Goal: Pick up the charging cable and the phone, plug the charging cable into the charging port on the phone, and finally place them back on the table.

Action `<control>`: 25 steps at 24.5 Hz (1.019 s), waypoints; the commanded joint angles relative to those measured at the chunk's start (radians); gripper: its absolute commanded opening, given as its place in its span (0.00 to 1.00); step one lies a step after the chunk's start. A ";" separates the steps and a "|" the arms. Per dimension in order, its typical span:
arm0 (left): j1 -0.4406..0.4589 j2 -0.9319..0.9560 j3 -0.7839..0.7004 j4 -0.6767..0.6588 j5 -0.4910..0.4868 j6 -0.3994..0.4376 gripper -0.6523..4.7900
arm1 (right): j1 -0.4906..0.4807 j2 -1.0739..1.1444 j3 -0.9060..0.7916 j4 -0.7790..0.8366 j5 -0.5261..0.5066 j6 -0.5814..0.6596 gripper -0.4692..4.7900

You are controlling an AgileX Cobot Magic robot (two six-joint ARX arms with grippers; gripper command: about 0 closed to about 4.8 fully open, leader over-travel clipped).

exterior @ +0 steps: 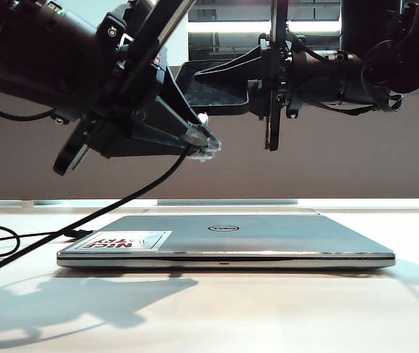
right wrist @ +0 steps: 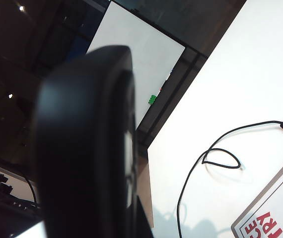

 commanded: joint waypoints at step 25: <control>-0.003 0.031 0.004 0.122 0.001 -0.015 0.11 | 0.003 -0.008 0.006 0.040 -0.024 -0.001 0.09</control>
